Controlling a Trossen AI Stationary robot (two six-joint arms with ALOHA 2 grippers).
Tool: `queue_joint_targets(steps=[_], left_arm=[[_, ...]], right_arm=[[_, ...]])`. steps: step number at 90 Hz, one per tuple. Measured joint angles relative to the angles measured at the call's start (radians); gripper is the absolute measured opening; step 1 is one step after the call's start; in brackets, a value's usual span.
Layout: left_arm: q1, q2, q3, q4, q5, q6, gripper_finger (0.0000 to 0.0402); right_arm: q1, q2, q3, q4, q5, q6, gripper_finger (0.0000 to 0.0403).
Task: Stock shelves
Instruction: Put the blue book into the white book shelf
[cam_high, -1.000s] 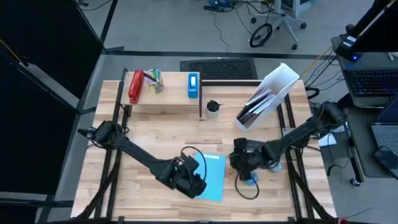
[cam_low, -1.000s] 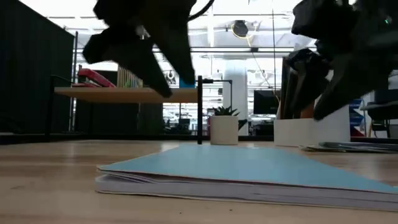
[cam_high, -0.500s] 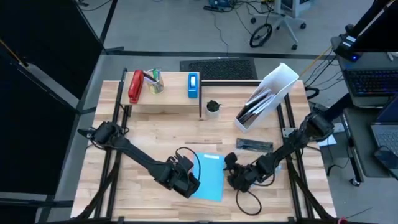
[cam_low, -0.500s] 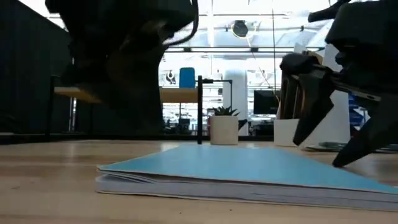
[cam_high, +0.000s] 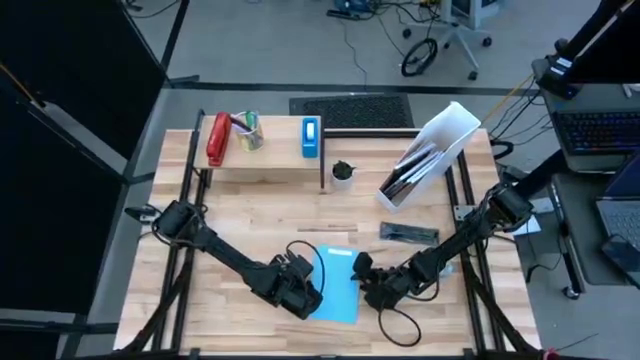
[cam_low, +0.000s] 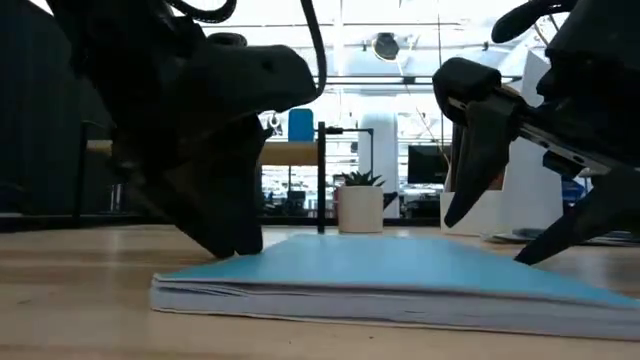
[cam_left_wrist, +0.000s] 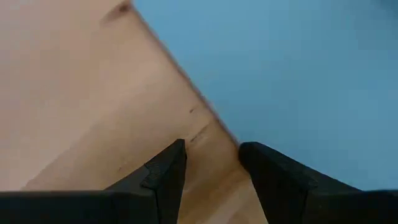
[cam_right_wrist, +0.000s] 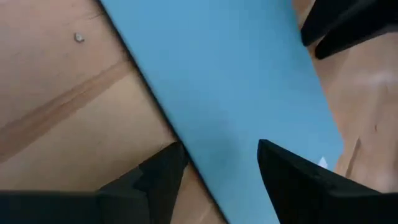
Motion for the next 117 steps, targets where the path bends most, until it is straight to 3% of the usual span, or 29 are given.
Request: queue_joint_targets(steps=[46, 82, 102, 117], left_arm=[[0.032, 0.009, 0.002, 0.081, 0.014, 0.067, 0.0161], [0.031, -0.086, 0.096, -0.221, 0.017, 0.065, 0.0161], [0.030, -0.091, 0.099, -0.338, 0.017, 0.198, 0.0161], [0.046, -0.067, 0.087, -0.328, 0.030, 0.310, 0.0161]], right_arm=[[-0.020, 0.007, -0.005, 0.091, -0.038, -0.020, 0.0196], [-0.018, 0.012, -0.005, 0.108, -0.019, 0.014, 0.0196], [-0.020, 0.012, -0.005, 0.107, -0.018, 0.034, 0.0196], [-0.020, 0.012, -0.005, 0.107, -0.019, 0.034, 0.0196]])
